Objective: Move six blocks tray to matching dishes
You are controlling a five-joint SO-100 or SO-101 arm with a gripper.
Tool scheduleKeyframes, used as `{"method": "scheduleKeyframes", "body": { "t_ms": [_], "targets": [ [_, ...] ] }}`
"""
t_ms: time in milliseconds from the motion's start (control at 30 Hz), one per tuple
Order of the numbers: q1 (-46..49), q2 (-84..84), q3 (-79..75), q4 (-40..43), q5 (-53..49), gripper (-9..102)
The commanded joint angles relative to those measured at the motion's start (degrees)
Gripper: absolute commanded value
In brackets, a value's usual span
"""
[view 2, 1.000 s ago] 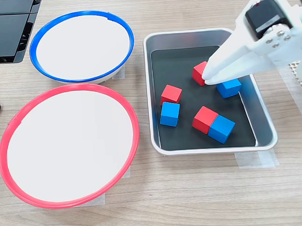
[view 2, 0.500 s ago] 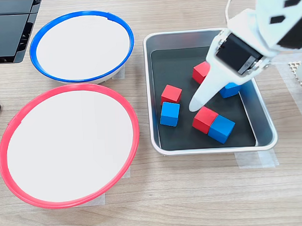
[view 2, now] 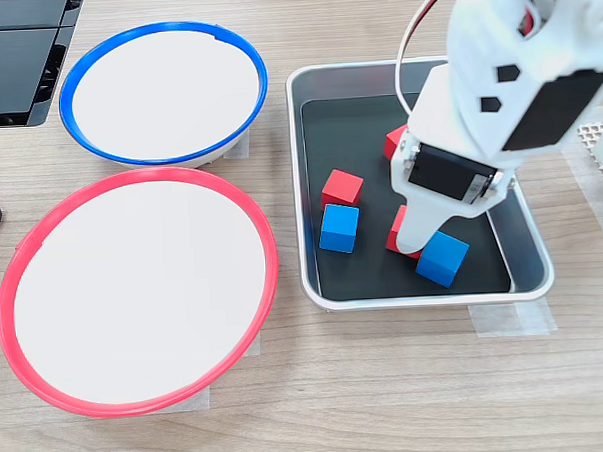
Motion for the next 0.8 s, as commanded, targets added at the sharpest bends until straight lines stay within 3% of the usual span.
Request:
{"method": "scheduleKeyframes", "body": {
  "t_ms": [0, 133, 300, 467, 633, 700, 767],
  "targets": [
    [1.58, 0.35, -5.27, 3.52, -0.62, 0],
    [1.58, -5.45, -29.09, 9.93, 6.94, 0],
    [-1.32, -18.28, -48.16, 3.69, 17.31, 0],
    [-3.87, -29.18, -52.82, -5.63, 18.02, 1],
    [-4.13, -34.54, -53.79, -6.06, 14.06, 20],
    [-3.87, -34.01, -53.79, -4.13, 13.62, 17],
    [-3.52, -32.34, -53.70, -0.70, 13.18, 4]
  ]
}}
